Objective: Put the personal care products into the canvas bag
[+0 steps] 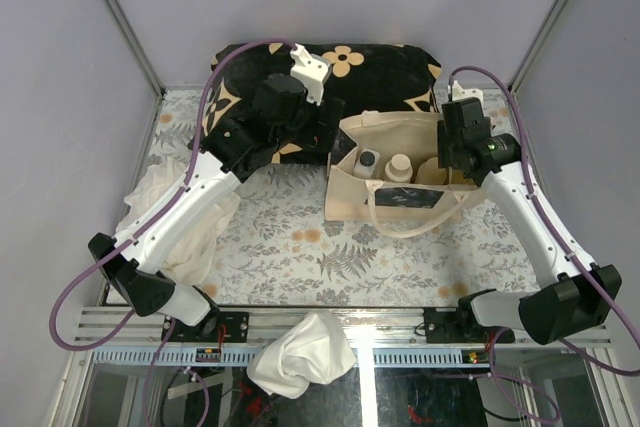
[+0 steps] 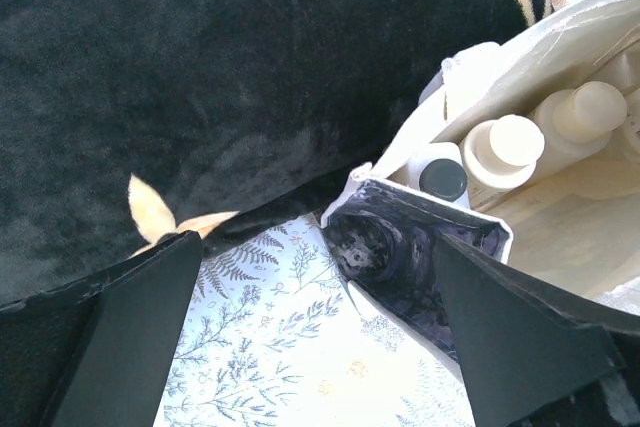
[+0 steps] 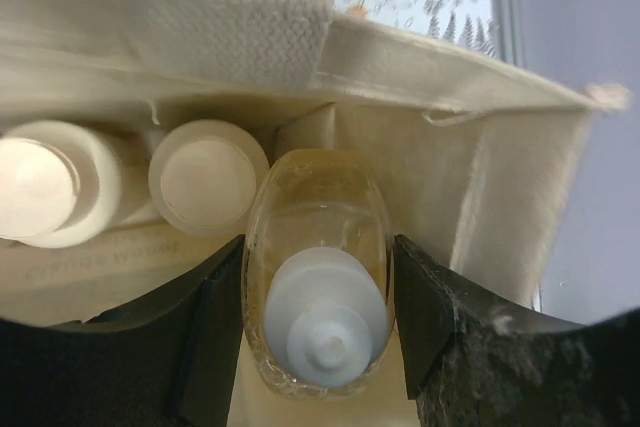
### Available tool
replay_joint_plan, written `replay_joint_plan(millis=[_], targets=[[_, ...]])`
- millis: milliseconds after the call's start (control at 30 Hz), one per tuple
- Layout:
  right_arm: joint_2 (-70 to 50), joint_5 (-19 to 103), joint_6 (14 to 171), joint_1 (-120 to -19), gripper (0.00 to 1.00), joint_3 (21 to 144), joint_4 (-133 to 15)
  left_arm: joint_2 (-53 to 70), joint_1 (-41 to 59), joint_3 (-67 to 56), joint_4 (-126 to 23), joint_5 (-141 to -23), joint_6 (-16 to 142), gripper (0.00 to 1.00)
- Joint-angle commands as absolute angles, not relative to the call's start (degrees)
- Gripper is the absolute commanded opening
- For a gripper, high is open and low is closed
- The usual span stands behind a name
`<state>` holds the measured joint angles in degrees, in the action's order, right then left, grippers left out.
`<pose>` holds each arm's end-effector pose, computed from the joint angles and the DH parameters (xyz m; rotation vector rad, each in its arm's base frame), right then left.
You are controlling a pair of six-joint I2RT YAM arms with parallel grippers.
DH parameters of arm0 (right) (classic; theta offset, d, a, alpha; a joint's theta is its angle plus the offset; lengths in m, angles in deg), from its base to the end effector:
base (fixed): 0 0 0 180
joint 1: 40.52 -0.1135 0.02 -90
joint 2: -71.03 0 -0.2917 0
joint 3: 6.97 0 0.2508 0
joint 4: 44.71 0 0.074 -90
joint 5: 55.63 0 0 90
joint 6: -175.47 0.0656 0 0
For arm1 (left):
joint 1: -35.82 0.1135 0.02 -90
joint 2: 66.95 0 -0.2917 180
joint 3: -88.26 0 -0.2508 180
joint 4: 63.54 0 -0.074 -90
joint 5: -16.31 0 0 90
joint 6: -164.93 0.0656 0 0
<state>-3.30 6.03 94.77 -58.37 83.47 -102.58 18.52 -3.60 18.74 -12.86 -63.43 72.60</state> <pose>0.2765 0.0563 0.3762 0.0840 2.2127 -0.3088 0.2771 -0.2127 0.4503 0.5342 1.9507 -0.2831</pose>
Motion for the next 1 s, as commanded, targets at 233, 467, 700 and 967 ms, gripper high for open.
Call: replay_joint_plan(millis=[233, 467, 700, 967], targets=[[-3.8, 6.9, 92.5, -55.9, 0.04, 80.2, -95.5, 19.7, -3.3, 20.4, -15.0, -64.1, 73.6, 1.0], [-5.2, 6.6, 91.5, -55.8, 0.48, 81.4, -97.0, 21.1, -3.3, 21.2, -15.2, -64.2, 73.4, 1.0], [-5.8, 6.7, 90.6, -55.9, 0.9, 83.3, -98.0, 22.1, -3.3, 22.3, -15.3, -64.9, 73.0, 1.0], [-6.3, 8.7, 90.2, -55.9, 0.99, 86.5, -99.5, 22.4, -2.5, 23.0, -15.4, -65.6, 72.7, 1.0]])
